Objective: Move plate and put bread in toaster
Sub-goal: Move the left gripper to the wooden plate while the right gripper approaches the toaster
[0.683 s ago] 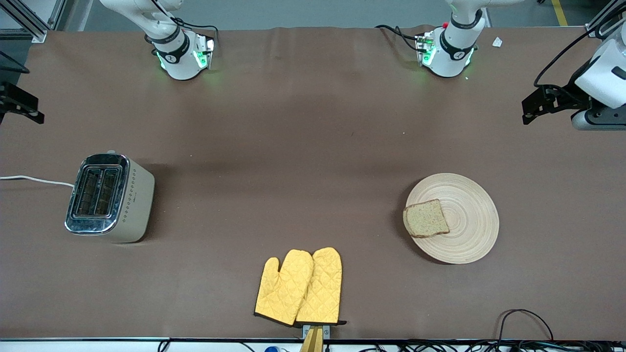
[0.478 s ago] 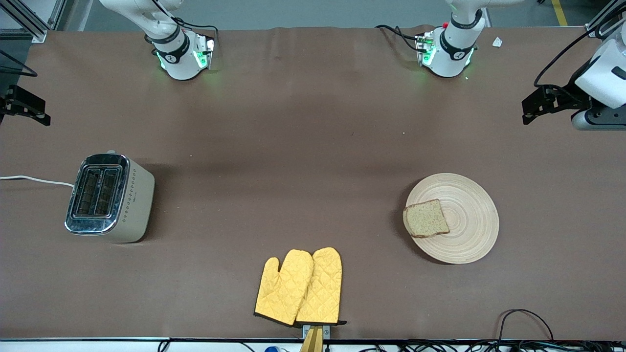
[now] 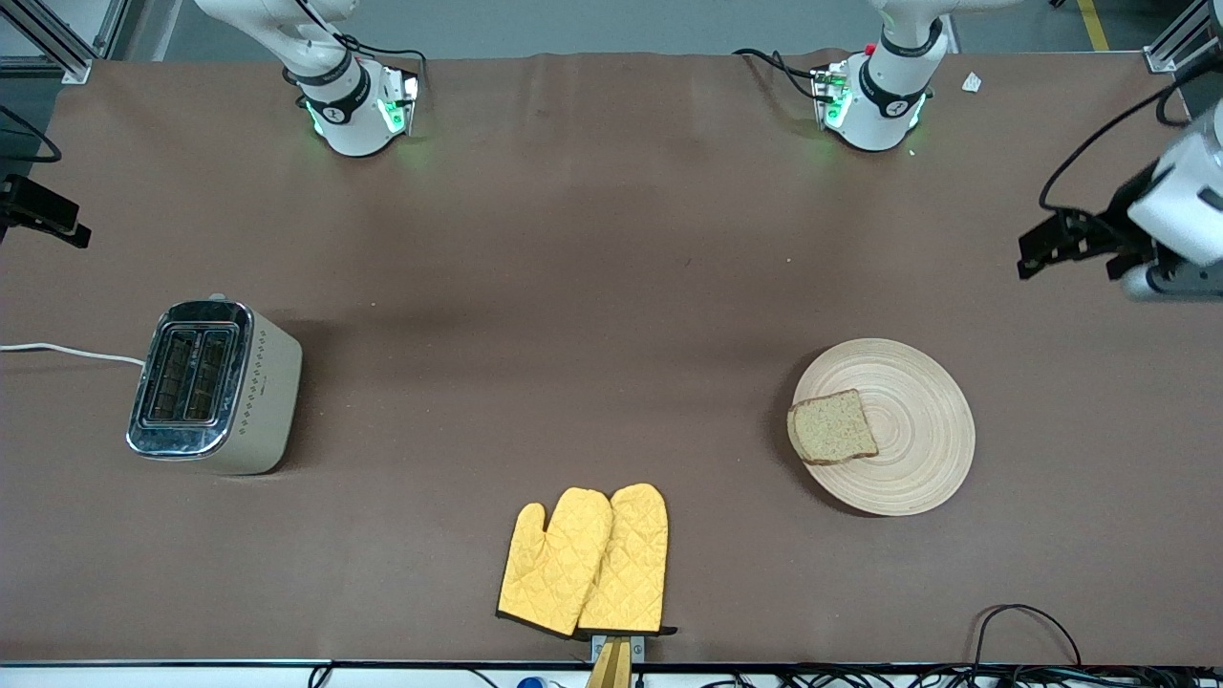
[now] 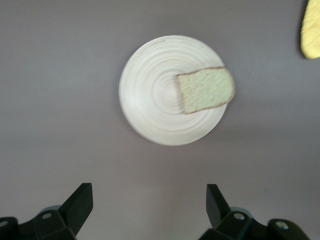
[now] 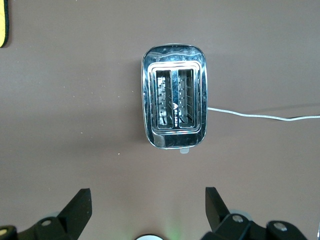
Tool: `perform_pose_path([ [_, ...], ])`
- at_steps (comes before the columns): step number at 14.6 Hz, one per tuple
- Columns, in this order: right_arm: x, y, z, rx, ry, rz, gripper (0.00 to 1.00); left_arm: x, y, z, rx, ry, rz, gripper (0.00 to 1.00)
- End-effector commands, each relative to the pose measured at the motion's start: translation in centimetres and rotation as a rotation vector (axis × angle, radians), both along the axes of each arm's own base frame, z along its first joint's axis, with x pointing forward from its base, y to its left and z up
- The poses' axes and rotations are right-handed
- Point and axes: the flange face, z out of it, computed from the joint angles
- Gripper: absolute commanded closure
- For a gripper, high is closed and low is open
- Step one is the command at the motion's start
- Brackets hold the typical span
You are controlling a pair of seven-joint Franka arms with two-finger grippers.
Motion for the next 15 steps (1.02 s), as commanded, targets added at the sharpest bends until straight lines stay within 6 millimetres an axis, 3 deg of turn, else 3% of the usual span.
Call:
perform_pose_path([
  [1,-0.6,0.1,0.1,0.058,0.003,-0.022,0.00,3.9,2.9,-4.5,-0.128,0.002,0.051,0.00],
  [3,-0.7,-0.3,-0.2,0.088,0.016,-0.032,0.00,6.3,5.2,-8.9,-0.217,0.004,0.084,0.00],
  [5,-0.6,0.1,-0.3,0.091,0.019,-0.025,0.00,7.6,8.9,-13.3,-0.373,0.047,0.178,0.00],
  [8,-0.3,2.7,-0.7,0.092,0.027,0.014,0.00,8.9,14.3,-20.7,-0.501,0.041,0.167,0.00],
  [10,0.1,3.2,-1.6,0.130,0.036,0.019,0.00,9.2,17.4,-25.5,-0.578,0.020,0.158,0.00],
  [14,3.8,5.3,-8.0,0.169,0.091,0.031,0.00,7.9,22.3,-36.1,-0.767,-0.008,0.141,0.00],
  [15,4.6,5.7,-9.3,0.188,0.098,0.032,0.00,7.6,22.7,-37.7,-0.790,-0.020,0.121,0.02],
])
